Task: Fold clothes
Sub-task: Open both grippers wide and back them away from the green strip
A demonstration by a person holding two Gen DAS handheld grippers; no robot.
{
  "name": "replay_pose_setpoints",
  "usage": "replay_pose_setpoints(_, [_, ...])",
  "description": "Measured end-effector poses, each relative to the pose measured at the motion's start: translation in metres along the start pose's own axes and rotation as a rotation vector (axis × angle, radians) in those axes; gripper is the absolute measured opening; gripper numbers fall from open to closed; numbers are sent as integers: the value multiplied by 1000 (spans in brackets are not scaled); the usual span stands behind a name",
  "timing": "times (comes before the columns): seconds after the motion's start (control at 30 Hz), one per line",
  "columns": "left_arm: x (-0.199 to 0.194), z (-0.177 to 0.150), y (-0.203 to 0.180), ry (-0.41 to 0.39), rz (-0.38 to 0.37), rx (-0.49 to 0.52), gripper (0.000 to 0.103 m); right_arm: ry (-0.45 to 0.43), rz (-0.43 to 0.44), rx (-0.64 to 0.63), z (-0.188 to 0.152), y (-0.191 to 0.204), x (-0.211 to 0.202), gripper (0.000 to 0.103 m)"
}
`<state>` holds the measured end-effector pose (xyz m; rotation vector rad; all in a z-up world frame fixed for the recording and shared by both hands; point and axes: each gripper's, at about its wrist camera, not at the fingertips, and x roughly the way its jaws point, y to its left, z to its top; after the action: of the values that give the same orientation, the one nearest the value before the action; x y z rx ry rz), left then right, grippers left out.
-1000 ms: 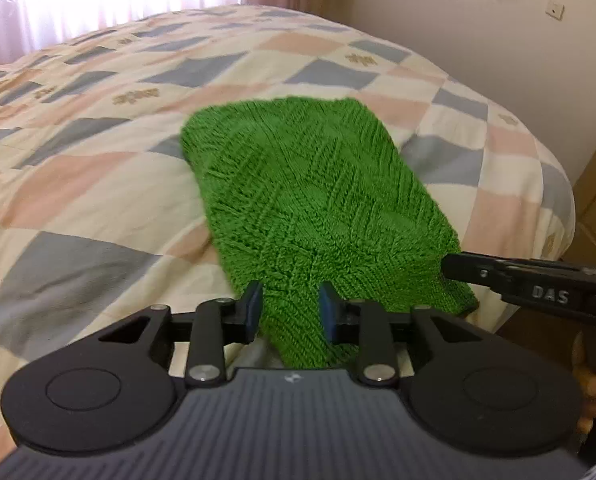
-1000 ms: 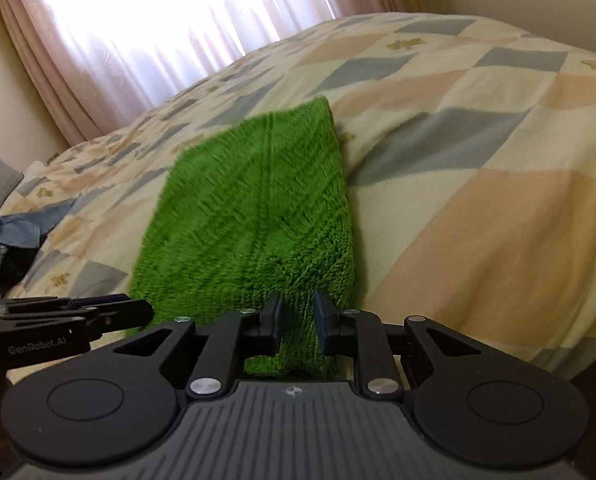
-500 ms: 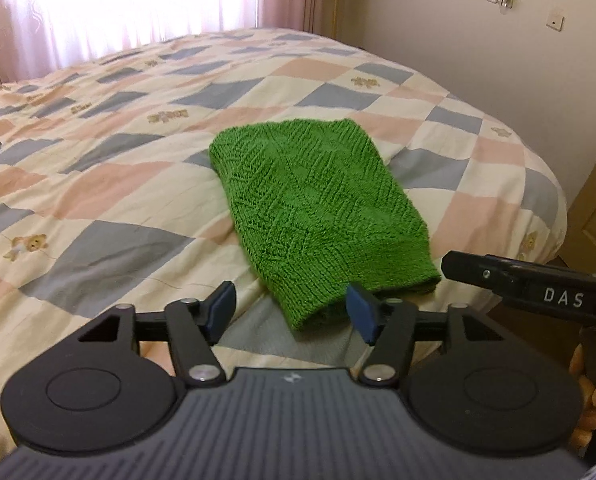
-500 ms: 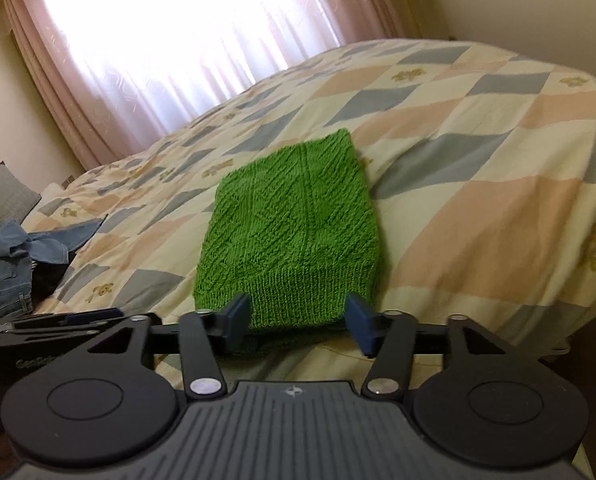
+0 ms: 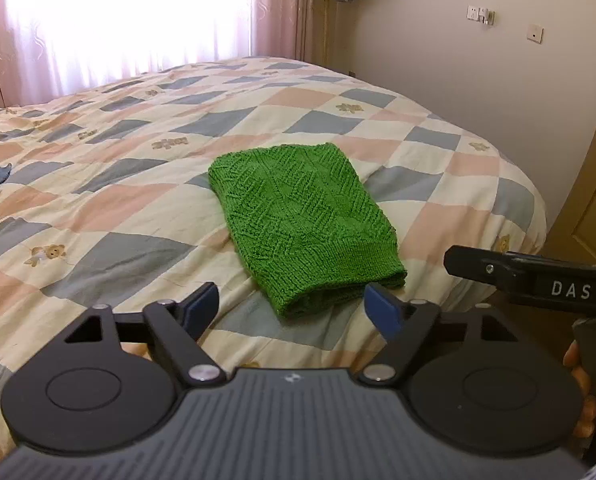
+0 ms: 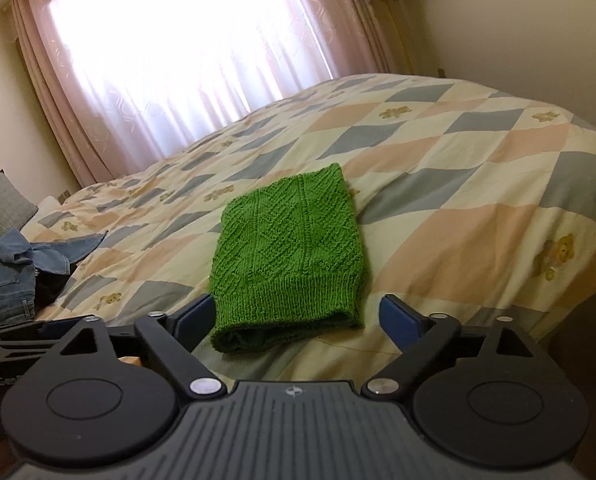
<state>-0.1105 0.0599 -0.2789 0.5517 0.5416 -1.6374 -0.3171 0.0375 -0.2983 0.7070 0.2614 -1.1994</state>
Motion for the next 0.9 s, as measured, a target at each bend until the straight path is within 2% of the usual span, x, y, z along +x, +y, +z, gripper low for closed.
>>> replay_pose_setpoints(0.1, [-4, -3, -1, -2, -1, 3, 82, -1, -18, -11, -1, 5, -5, 101])
replay_pose_setpoints(0.23, [-6, -7, -4, 3, -9, 10, 88, 27, -77, -20, -4, 11, -7, 103])
replay_pose_setpoints(0.4, [-4, -11, -4, 19, -3, 14, 95, 22, -48, 24, -6, 7, -13, 103])
replay_pose_setpoints(0.47, [-2, -12, -3, 26, 1, 13, 95, 37, -42, 39, -5, 3, -13, 103])
replay_pose_setpoints(0.63, [13, -14, 6, 61, 14, -12, 97, 104, -113, 36, -2, -1, 3, 103])
replay_pose_setpoints(0.9, [40, -20, 26, 123, 27, -55, 97, 166, -194, -28, -7, 2, 32, 103])
